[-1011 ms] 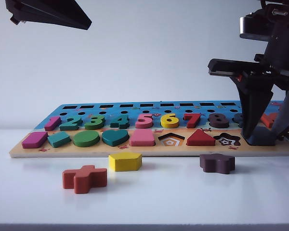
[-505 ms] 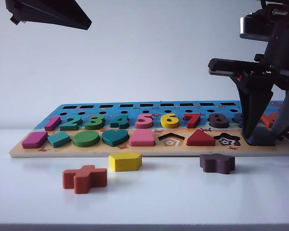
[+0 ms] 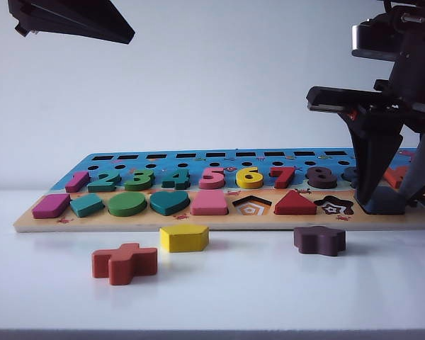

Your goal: Insert the cube into the slot.

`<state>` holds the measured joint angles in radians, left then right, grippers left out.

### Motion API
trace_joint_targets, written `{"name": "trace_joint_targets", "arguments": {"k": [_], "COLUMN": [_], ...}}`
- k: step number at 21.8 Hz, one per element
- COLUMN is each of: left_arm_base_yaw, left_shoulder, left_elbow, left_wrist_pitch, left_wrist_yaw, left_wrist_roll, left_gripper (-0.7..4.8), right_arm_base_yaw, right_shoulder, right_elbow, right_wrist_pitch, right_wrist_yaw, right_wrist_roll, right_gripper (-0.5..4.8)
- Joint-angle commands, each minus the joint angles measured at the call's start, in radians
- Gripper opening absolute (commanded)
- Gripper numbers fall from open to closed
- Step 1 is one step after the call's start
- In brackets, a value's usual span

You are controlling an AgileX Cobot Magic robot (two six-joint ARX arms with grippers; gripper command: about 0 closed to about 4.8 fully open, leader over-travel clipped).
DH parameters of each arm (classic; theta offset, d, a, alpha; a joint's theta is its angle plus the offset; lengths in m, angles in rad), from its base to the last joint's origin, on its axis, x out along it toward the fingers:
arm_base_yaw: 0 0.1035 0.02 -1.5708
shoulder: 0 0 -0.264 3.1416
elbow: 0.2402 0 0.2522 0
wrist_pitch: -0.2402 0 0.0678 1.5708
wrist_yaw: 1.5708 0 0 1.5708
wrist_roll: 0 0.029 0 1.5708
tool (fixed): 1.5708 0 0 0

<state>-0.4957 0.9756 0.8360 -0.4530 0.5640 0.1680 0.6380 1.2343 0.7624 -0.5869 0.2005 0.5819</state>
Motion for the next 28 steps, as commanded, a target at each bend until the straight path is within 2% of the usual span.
{"name": "trace_joint_targets", "arguments": {"k": [1, 6, 13, 18, 28], "left_arm_base_yaw": [0.0, 0.0, 0.0, 0.0, 0.0], "left_shoulder": [0.002, 0.002, 0.002, 0.002, 0.002], "left_elbow": [0.003, 0.003, 0.003, 0.003, 0.003], "left_wrist_pitch": [0.014, 0.014, 0.014, 0.014, 0.014], "left_wrist_yaw": [0.004, 0.004, 0.004, 0.004, 0.004], "left_wrist_roll": [0.003, 0.003, 0.003, 0.003, 0.003], "left_gripper": [0.1, 0.1, 0.1, 0.1, 0.1], "right_arm_base_yaw": [-0.002, -0.002, -0.002, -0.002, -0.002], "right_shoulder": [0.003, 0.002, -0.006, -0.017, -0.043], "right_elbow": [0.003, 0.003, 0.003, 0.003, 0.003], "right_wrist_pitch": [0.01, 0.007, 0.003, 0.003, 0.004], "right_wrist_yaw": [0.006, 0.009, 0.013, 0.032, 0.032], "right_wrist_roll": [-0.011, -0.011, -0.011, -0.011, -0.011], "right_gripper": [0.73, 1.55, 2.15, 2.34, 2.39]}}
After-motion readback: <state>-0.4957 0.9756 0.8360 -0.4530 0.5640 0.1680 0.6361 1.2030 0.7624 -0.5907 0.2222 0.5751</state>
